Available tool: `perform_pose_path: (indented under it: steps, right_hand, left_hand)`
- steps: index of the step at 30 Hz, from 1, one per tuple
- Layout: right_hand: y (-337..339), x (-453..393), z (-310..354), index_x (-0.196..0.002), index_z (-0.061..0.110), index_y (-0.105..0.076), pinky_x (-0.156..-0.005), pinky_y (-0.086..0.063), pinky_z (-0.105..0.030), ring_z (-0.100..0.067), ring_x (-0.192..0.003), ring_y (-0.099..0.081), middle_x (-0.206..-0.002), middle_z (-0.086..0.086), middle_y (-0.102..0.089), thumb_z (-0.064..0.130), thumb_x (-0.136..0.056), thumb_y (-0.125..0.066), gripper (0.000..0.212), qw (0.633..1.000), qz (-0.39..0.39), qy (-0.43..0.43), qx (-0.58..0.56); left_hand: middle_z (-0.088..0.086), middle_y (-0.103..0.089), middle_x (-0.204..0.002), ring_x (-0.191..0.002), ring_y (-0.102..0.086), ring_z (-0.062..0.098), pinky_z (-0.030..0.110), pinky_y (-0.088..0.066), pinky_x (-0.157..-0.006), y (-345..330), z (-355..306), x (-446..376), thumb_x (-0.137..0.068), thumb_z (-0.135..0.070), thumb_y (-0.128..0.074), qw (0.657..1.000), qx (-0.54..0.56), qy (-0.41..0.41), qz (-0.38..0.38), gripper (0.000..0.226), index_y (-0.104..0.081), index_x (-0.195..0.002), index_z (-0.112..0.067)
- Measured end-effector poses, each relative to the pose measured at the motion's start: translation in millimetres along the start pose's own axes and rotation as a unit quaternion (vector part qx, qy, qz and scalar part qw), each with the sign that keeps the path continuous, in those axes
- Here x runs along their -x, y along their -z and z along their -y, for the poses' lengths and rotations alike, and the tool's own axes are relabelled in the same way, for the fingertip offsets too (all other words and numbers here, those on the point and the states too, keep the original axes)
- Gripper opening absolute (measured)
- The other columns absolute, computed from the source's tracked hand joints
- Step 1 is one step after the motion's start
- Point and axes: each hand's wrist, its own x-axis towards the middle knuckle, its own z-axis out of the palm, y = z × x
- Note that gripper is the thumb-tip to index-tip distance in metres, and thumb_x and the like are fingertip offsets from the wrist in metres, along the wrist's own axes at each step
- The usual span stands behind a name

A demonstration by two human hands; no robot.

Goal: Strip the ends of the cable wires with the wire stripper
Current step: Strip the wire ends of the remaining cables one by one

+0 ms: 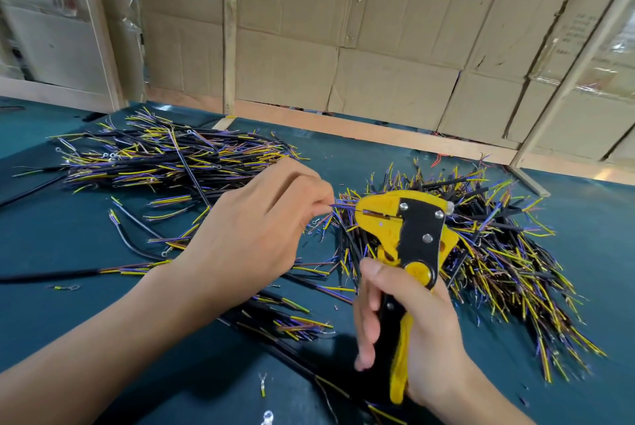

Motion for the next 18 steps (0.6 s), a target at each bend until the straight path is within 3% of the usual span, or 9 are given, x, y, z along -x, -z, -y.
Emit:
perform_pose_path:
  steps: [3,6,9,12,15,18]
  right_hand:
    - [2,-1,2,-0.063,0.002,-0.054,-0.048,-0.043,-0.045,-0.032,-0.036,-0.051,-0.05,-0.018,-0.047,0.045,-0.063,-0.086,0.053,0.999,0.027,-0.008,-0.046]
    - [1,-3,4,-0.083,-0.003,-0.065,-0.067,-0.054,-0.059,-0.046,-0.063,-0.063,-0.072,-0.028,-0.058,0.04,-0.068,-0.089,0.052,0.986,0.075,-0.002,-0.146]
    - [-4,-7,1,-0.089,-0.003,-0.066,-0.07,-0.056,-0.06,-0.046,-0.067,-0.063,-0.076,-0.027,-0.059,0.04,-0.068,-0.091,0.054,0.986,0.032,0.044,-0.155]
    - [-1,-10,3,-0.095,-0.004,-0.069,-0.065,-0.056,-0.053,-0.044,-0.064,-0.063,-0.078,-0.025,-0.061,0.046,-0.067,-0.091,0.062,0.989,-0.005,0.054,-0.138]
    - [4,-12,6,-0.1,-0.008,-0.067,-0.066,-0.055,-0.054,-0.042,-0.061,-0.063,-0.077,-0.023,-0.062,0.034,-0.066,-0.094,0.06,0.992,0.012,0.044,-0.12]
    - [7,-12,4,-0.092,-0.004,-0.069,-0.067,-0.056,-0.054,-0.043,-0.061,-0.064,-0.076,-0.025,-0.063,0.009,-0.071,-0.087,0.031,0.995,0.005,0.048,-0.083]
  left_hand:
    - [-0.003,-0.048,-0.106,-0.093,-0.056,0.02,0.04,-0.052,-0.061,0,0,-2,-0.102,-0.01,-0.047,1.0,0.001,-0.022,-0.006,0.011,-0.057,-0.102,-0.006]
    - [0.001,-0.05,-0.108,-0.095,-0.058,0.025,0.042,-0.054,-0.072,2,1,-2,-0.099,-0.006,-0.046,1.0,0.007,-0.007,0.001,0.018,-0.063,-0.101,-0.001]
    - [0.006,-0.051,-0.107,-0.087,-0.052,0.025,0.039,-0.047,-0.077,1,3,0,-0.095,0.0,-0.054,0.999,0.046,0.023,-0.005,0.015,-0.065,-0.103,-0.005]
    - [0.001,-0.049,-0.104,-0.089,-0.044,0.023,0.041,-0.037,-0.078,-1,-1,2,-0.081,0.01,-0.065,1.0,0.008,-0.005,-0.016,0.033,-0.072,-0.098,-0.016]
    - [-0.003,-0.049,-0.1,-0.088,-0.043,0.025,0.04,-0.031,-0.077,-2,-5,2,-0.091,0.007,-0.048,0.996,-0.025,-0.084,0.0,0.039,-0.071,-0.1,-0.023]
    - [0.001,-0.06,-0.091,-0.081,-0.048,0.025,0.04,-0.034,-0.072,1,-7,1,-0.1,-0.001,-0.032,0.993,-0.026,-0.111,0.006,0.043,-0.067,-0.105,-0.025]
